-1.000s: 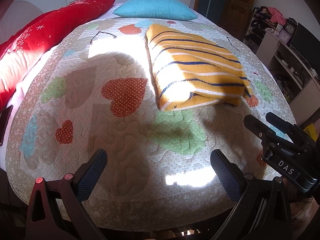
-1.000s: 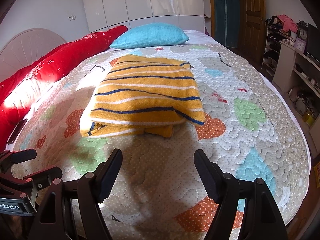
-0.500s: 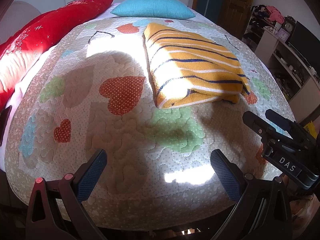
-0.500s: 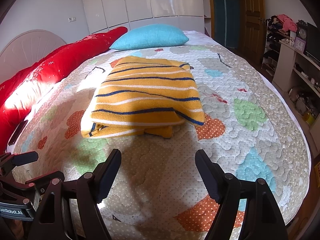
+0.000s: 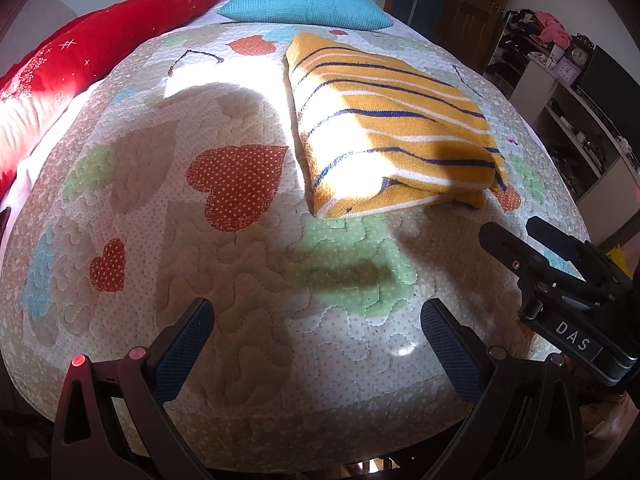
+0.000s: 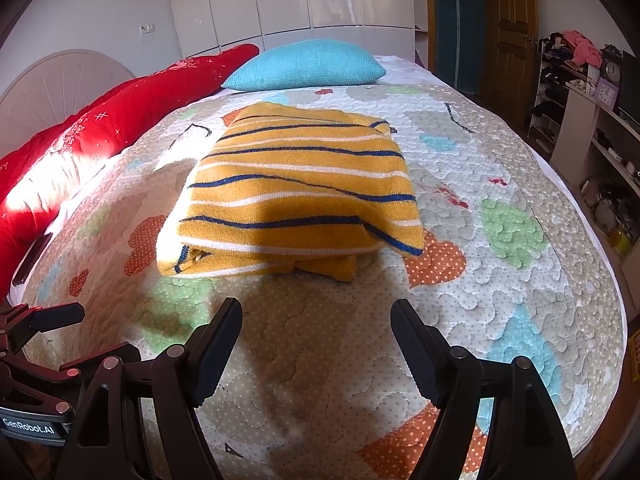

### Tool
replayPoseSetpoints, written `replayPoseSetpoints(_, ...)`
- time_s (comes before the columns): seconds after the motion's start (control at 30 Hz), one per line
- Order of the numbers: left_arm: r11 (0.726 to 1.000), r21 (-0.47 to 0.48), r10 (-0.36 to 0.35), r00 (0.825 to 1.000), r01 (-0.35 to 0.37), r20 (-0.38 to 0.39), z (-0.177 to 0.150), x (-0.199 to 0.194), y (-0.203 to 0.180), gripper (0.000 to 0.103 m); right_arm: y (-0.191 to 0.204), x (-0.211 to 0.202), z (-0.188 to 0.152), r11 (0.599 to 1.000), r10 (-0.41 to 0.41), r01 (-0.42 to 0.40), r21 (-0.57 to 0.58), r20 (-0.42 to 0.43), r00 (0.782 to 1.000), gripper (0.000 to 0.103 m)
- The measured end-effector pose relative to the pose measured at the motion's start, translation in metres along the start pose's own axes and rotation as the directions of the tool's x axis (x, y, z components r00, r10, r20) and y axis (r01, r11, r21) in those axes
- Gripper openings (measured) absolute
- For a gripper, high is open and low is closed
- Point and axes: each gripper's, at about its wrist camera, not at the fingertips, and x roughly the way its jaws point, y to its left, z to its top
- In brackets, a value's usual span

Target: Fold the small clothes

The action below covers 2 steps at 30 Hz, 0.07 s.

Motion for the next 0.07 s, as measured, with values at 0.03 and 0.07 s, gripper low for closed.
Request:
replayPoseSetpoints(0.03, 1.000, 0.000, -0.001, 1.000, 0.001, 0.002, 0.0010, 0.0006, -0.0003, 0.103, 0.0006, 0.0010, 0.0009, 1.000, 0.001, -0.001, -0.002, -0.001, 1.000, 0.081)
replayPoseSetpoints(0.07, 1.000, -0.002, 0.000, 1.000, 0.000, 0.003, 0.0020, 0.0013, -0.0003, 0.103, 0.0012, 0.0016, 0.0016, 1.000, 0.001, -0.001, -0.004, -0.003, 1.000, 0.081)
